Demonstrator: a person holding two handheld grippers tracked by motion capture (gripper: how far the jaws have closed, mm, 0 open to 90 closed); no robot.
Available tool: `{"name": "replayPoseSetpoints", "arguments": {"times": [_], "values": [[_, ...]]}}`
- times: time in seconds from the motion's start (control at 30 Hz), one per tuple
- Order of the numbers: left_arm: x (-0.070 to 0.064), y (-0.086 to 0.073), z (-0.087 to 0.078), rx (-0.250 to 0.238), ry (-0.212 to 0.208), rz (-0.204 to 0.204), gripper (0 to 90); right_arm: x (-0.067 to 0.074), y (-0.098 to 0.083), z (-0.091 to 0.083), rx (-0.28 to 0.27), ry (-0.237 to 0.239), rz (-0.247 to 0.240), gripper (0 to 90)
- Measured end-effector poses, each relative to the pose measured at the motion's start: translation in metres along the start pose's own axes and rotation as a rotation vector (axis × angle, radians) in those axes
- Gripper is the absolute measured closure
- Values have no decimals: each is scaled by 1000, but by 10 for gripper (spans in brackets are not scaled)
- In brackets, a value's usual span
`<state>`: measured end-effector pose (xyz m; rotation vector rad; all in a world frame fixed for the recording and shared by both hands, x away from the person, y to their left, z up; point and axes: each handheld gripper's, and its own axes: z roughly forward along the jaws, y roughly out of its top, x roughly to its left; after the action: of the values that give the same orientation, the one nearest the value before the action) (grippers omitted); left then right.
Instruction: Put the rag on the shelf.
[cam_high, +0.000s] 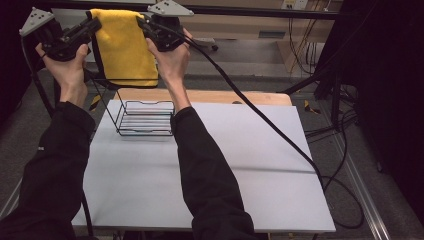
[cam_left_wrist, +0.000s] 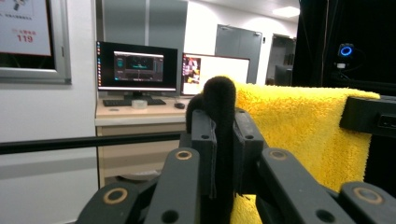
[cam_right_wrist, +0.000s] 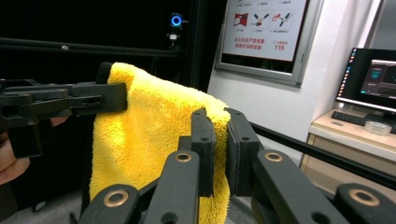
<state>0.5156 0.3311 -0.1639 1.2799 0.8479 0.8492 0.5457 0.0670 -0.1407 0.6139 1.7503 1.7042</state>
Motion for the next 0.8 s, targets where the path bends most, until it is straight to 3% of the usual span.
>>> {"name": "replayPoseSetpoints", "arguments": {"times": [0.37,0.63,0.8], "values": [[-3,-26,-22,53,-11,10,815,10,-19,-8,73,33,-13,829],[-2,-40,-31,63,-10,16,814,18,-28,-10,107,44,-58,828],[-3,-45,-33,71,-15,26,813,19,-33,-11,119,47,-43,827]]}}
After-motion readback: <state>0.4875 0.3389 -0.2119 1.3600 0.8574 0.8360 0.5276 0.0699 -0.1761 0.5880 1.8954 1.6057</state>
